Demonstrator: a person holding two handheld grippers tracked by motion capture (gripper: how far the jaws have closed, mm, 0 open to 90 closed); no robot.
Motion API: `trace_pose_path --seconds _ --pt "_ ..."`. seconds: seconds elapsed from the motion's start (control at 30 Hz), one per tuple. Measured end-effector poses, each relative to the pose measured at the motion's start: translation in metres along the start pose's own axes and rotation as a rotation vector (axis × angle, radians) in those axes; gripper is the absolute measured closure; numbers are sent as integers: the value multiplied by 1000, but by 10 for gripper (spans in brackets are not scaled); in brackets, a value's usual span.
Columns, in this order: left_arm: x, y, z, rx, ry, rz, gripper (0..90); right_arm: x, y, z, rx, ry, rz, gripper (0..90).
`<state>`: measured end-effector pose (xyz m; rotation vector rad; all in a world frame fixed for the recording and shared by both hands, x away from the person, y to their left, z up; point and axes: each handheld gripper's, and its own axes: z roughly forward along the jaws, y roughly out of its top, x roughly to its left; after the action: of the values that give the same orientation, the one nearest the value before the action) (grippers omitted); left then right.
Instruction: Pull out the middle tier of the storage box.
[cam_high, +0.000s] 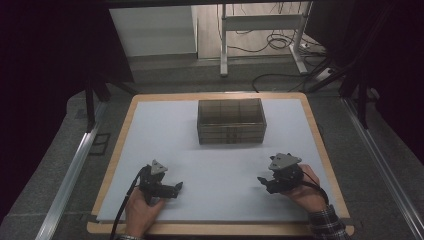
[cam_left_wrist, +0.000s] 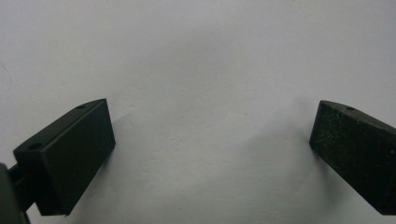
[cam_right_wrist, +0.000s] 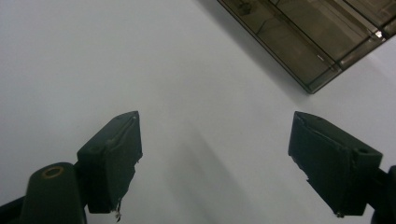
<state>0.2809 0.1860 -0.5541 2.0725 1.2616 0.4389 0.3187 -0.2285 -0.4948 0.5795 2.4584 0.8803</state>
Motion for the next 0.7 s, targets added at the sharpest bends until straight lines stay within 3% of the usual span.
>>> trace_pose_path --seconds 0.63,0.7 --pt "0 0 0 4 0 5 0 19 20 22 36 -125 -211 270" --pt "0 0 0 4 0 5 0 22 21 26 38 -157 -248 285"
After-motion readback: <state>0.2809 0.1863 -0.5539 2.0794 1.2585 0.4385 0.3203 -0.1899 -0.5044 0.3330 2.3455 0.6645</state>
